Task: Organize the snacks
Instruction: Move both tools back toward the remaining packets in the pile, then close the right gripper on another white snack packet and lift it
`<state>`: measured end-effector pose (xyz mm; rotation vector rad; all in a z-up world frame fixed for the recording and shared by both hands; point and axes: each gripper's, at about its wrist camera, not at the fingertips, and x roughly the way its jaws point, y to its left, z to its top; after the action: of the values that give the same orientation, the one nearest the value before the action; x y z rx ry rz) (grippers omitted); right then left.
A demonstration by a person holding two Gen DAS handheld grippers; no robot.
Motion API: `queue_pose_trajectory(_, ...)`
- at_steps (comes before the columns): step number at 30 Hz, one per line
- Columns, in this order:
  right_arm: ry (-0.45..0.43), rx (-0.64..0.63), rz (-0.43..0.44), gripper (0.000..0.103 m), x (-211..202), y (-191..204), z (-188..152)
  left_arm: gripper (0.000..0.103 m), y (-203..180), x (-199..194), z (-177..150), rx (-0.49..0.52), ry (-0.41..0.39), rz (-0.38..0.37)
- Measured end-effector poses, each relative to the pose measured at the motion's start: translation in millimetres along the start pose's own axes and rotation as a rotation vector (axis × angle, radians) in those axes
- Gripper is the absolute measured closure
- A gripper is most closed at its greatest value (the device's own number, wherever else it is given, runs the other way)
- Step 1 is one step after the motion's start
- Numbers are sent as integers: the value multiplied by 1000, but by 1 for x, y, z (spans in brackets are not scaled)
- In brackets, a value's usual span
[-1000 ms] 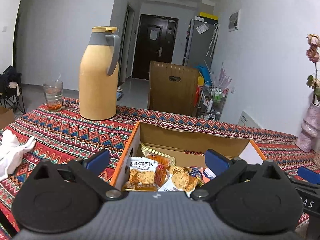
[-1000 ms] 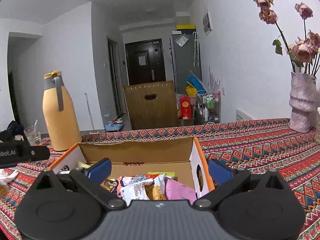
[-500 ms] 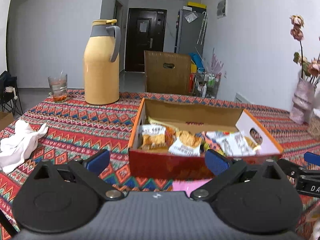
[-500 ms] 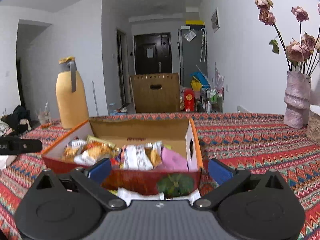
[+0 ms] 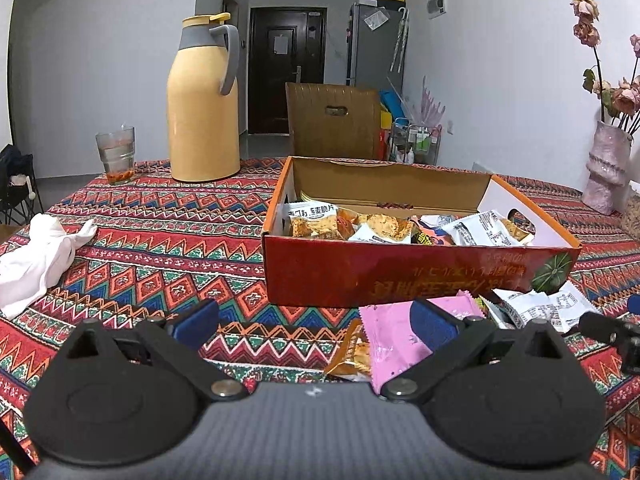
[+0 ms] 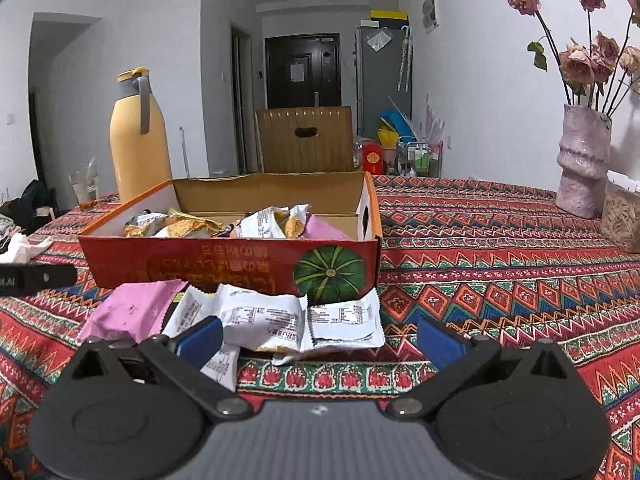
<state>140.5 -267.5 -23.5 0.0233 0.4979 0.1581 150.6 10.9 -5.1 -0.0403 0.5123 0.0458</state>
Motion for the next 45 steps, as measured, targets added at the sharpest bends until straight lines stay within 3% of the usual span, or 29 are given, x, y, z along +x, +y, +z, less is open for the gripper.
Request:
queue_pose_trajectory(17,105,-55,31,0,61,33,23,0,12,15,-6,-58,52,-21)
queue_pose_trajectory(20,113,-57,36,7,71,35,21,0,13,16,-6,-63,56,-29)
queue_pose_trajectory(25,141,-30,60,27,80,32,16,0,14,18,-6,-72,65,-37)
queue_pose_trajectory(29,140,-21,70,30,79,30,15,0,14,18,-6,-76,62,-36)
queue_pose_trajectory(31,132,-26,77,37,78,30,14,0,14,18,-6,-77,61,-34)
queue_pose_trajectory(40,104,-43,88,50,67,33,10,0,15,18,-6,-81,59,-28)
queue_pose_trajectory(45,58,-52,88,51,56,34,11,0,15,19,-7,-83,62,-25)
